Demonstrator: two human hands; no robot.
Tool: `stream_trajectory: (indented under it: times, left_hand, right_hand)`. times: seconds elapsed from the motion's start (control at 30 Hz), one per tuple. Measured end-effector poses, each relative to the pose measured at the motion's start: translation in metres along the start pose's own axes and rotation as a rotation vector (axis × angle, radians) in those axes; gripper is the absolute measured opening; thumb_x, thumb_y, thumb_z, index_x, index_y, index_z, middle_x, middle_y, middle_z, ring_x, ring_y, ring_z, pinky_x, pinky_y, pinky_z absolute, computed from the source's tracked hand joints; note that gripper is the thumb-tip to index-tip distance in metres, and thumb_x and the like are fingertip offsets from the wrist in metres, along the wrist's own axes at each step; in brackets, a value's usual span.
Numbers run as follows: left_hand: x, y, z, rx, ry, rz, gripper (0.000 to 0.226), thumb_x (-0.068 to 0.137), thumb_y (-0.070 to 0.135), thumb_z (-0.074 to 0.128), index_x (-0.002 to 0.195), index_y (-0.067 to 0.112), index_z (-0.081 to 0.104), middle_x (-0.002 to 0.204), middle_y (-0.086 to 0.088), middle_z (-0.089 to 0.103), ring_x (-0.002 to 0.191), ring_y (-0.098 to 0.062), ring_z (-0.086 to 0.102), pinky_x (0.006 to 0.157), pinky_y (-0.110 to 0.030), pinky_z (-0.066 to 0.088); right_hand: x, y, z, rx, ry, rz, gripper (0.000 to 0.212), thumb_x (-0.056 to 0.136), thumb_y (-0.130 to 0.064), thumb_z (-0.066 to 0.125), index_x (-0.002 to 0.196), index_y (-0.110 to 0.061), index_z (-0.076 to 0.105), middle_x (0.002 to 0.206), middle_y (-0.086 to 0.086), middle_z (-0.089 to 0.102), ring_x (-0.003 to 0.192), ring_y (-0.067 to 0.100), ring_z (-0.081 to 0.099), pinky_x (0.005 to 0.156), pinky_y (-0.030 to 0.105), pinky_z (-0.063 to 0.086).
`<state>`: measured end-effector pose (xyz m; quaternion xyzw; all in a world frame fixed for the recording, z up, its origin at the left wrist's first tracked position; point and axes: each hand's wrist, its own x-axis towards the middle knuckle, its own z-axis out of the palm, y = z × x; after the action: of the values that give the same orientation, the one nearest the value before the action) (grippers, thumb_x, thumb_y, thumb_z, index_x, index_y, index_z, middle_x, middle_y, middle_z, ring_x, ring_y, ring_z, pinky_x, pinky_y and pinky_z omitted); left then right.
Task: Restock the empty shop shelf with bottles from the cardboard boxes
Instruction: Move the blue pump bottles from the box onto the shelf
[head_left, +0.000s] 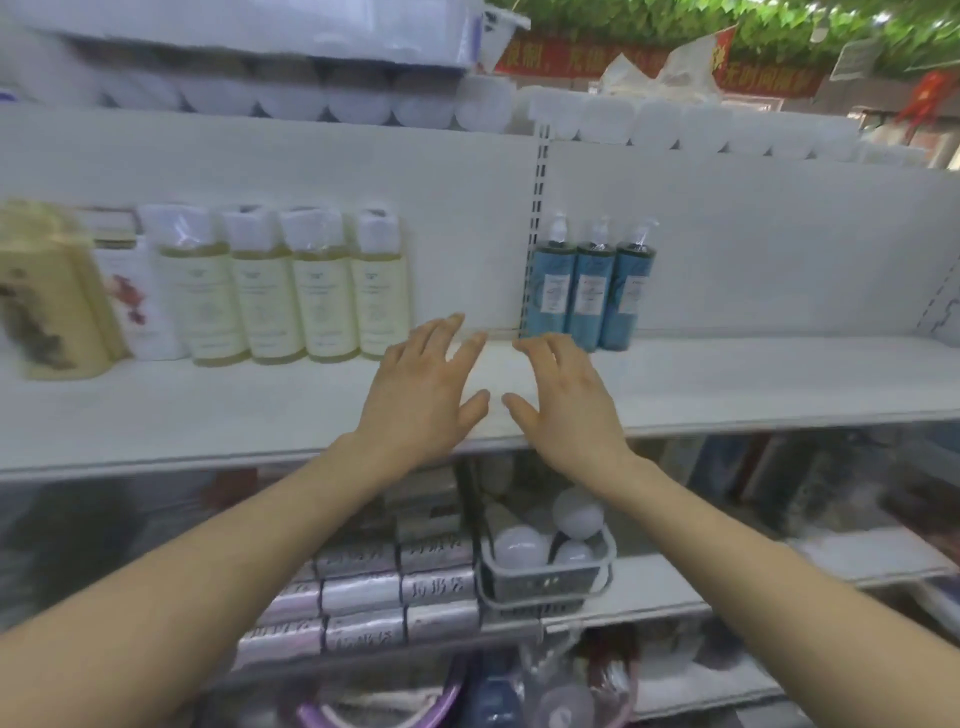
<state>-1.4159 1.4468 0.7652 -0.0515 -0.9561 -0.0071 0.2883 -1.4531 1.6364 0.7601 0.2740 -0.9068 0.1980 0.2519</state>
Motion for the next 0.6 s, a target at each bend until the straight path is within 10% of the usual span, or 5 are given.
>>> stream_trajectory:
  times: [0.27, 0.6]
  left_hand:
    - [-0.207, -0.055, -0.019, -0.038, 0.149, -0.035, 0.066, 0.096, 0.041, 0.065, 0.155, 0.014, 0.053, 0.157, -0.016, 0.050, 0.139, -0.038, 0.049, 0.103, -0.053, 0.044]
    - [-0.423, -0.071, 0.083, -0.084, -0.303, -0.272, 0.065, 0.092, 0.040, 0.066, 0.151, 0.016, 0.057, 0.154, -0.014, 0.054, 0.134, -0.038, 0.054, 0.100, -0.052, 0.048]
  right_hand:
    - [-0.140, -0.154, 0.066, 0.031, 0.172, -0.116, 0.060, 0.096, -0.024, 0.068, 0.152, -0.008, 0.052, 0.160, 0.017, 0.045, 0.152, 0.036, 0.038, 0.125, 0.049, 0.033]
    - [-0.316, -0.186, 0.200, 0.066, -0.343, 0.020, 0.064, 0.091, -0.019, 0.070, 0.151, -0.006, 0.052, 0.156, 0.020, 0.047, 0.146, 0.041, 0.044, 0.116, 0.055, 0.041]
